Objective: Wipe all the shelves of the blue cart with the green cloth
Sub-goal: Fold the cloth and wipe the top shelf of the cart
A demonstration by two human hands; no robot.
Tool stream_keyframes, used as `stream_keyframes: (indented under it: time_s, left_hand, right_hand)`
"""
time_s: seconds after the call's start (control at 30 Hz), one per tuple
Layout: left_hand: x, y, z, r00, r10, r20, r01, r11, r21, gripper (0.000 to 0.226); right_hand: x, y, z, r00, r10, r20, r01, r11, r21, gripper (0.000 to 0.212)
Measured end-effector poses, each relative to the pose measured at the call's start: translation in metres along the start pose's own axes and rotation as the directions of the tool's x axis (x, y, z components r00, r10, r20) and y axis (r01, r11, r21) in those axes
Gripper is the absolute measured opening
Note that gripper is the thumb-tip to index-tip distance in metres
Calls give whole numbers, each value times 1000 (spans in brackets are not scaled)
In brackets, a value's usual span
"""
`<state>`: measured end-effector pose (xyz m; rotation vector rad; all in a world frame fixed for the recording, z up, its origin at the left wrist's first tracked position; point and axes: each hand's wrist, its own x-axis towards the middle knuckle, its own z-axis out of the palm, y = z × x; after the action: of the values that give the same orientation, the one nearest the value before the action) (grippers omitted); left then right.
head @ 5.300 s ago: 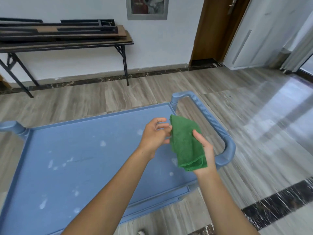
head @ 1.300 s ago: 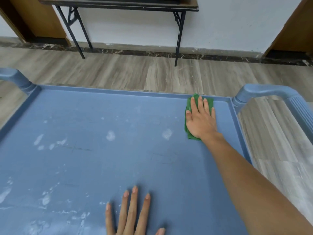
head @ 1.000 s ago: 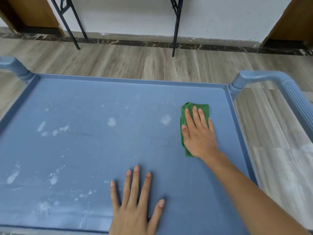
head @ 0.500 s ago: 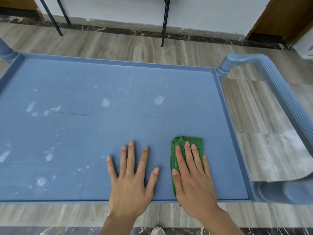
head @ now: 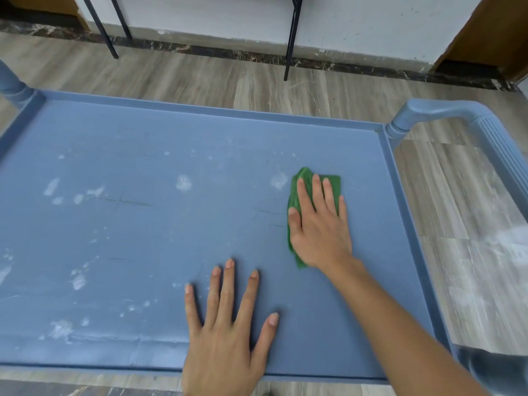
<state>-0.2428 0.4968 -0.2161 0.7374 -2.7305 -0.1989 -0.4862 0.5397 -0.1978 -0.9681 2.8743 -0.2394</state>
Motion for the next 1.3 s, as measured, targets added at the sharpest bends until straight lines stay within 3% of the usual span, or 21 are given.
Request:
stream_keyframes:
  time_s: [0.27,0.53,0.9,1.13,1.3]
  left_hand:
    - [3,1,5,1000,-2,-12,2,999,34,66]
    - [6,4,4,1000,-8,-4,8,1000,-7,66]
    - [7,8,-12,984,-27,177,29,1000,-9,66]
    - [7,8,-12,984,-30,176,36,999,-33,66]
    - [9,7,-17,979,-44,197,56,997,-53,65]
  right_hand:
    - [142,-5,-8,997,78,20,-79,995,55,64]
    - [158,-2,-11,997,70,20,-71,996,56,62]
    - [-20,-8,2,999,-48,-16,48,999,-1,61]
    - [-157,-3,2,990,-139,-3,139,989,-45,61]
    - [-175,-7,-5,991,-131,24,132,990,-51,61]
